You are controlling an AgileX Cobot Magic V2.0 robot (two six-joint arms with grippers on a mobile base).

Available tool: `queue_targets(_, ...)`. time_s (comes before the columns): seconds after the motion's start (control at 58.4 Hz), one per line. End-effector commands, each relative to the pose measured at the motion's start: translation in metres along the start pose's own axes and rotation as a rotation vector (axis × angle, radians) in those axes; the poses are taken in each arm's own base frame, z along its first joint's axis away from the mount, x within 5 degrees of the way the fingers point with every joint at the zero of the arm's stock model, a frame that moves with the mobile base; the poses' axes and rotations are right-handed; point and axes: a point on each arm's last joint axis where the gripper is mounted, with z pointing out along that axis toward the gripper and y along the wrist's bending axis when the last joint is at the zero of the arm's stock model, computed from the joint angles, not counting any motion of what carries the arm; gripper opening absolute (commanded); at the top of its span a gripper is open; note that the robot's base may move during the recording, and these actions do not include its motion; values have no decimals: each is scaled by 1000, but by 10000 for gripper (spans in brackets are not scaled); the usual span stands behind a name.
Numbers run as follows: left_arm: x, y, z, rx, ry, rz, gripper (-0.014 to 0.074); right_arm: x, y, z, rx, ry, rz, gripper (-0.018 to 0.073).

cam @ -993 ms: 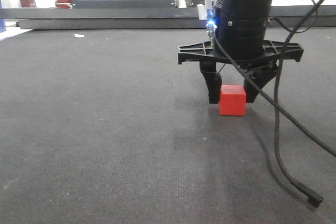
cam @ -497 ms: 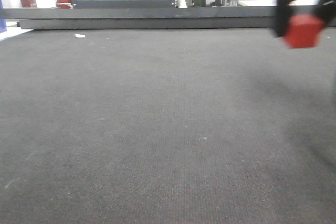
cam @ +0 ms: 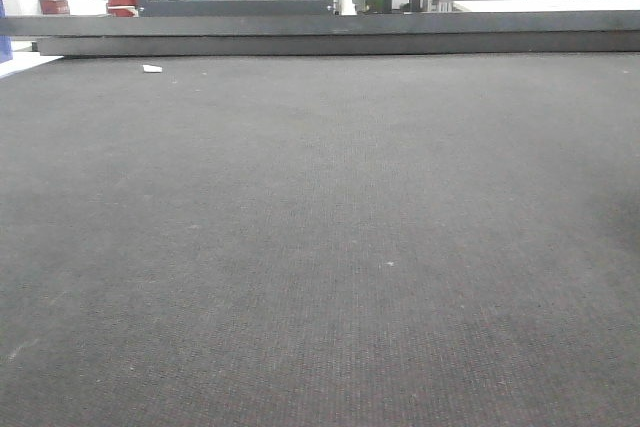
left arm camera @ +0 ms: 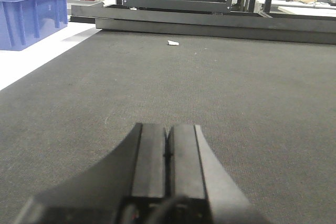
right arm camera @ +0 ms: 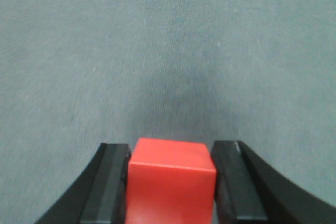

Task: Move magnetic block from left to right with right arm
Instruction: 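Lift the red cube with the right gripper and hold it up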

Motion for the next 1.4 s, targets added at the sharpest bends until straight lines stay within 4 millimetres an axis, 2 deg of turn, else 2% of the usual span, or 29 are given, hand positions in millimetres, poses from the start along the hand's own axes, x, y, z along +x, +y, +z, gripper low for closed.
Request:
queue_targets(0.0, -6, 1, -1, -5, -90, -11, -126, 1, -2, -25, -23, -182, -13, 153)
queue_targets(0.342, -6, 1, -1, -5, -90, -11, -126, 29, -12, -97, -27, -491, -74, 153)
queue_targets(0.548, -6, 1, -1, -5, -90, -11, -126, 43, -16, -125, -34, -613, -64, 153)
queue_targets(1.387, -6, 1, -1, -5, -90, -11, -126, 45, -17, -128, -33, -621, -62, 153)
